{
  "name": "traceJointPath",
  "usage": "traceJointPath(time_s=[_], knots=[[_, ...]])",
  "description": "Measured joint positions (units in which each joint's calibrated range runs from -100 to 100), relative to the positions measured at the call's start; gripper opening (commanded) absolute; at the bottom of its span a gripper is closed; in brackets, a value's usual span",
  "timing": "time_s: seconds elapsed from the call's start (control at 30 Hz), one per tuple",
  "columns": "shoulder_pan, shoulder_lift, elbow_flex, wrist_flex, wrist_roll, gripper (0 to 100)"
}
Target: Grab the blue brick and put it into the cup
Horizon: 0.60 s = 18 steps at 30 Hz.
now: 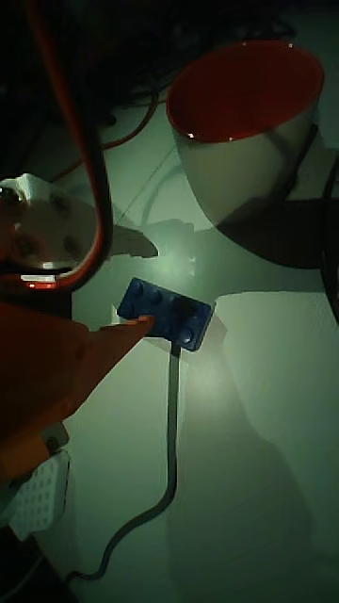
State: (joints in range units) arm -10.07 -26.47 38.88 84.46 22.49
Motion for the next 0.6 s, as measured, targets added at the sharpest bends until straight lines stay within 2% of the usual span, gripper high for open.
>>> traceJointPath(time_s=[0.23, 0.4, 0.6], knots=[[0.7, 3.32, 2.52, -3.66, 1.32, 31], [2.79, 3.32, 12.4, -10.21, 1.32, 31], [4.01, 4.6, 13.39, -14.1, 1.17, 31]])
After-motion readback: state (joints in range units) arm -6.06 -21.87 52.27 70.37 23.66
